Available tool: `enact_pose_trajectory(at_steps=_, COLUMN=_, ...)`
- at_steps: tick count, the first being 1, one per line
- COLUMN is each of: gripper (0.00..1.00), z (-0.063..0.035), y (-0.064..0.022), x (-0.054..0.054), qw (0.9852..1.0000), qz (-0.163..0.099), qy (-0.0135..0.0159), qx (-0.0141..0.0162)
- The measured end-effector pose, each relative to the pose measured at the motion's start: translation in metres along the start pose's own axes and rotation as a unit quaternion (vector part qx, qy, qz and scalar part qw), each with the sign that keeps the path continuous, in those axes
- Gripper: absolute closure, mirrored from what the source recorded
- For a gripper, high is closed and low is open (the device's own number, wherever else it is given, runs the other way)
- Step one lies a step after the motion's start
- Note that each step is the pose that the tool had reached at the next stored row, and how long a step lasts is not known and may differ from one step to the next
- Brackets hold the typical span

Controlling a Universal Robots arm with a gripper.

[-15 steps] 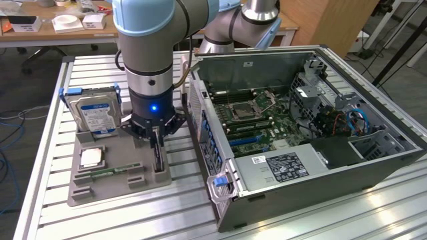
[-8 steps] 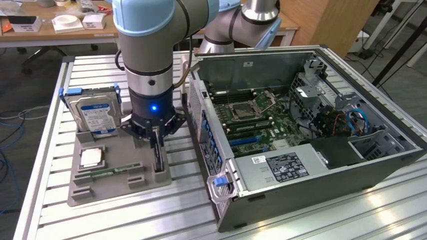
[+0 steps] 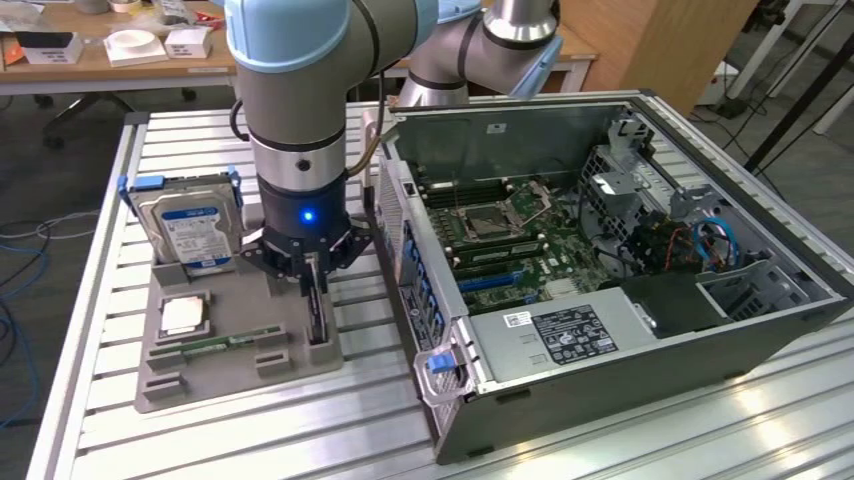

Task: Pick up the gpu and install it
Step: 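Pick up the gpu and move the gpu toward the slot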

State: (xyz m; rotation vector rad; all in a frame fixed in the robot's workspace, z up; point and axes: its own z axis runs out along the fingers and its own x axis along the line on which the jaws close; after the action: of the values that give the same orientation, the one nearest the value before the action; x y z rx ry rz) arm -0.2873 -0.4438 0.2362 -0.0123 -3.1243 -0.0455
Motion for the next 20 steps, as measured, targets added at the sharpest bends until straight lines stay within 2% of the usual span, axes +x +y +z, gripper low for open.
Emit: enact_pose_trajectory(at_steps=20, gripper=0.74, z=0.0, y=0.0, x=0.0, qw=1.0, qz=0.0, qy=0.0, qx=0.0008)
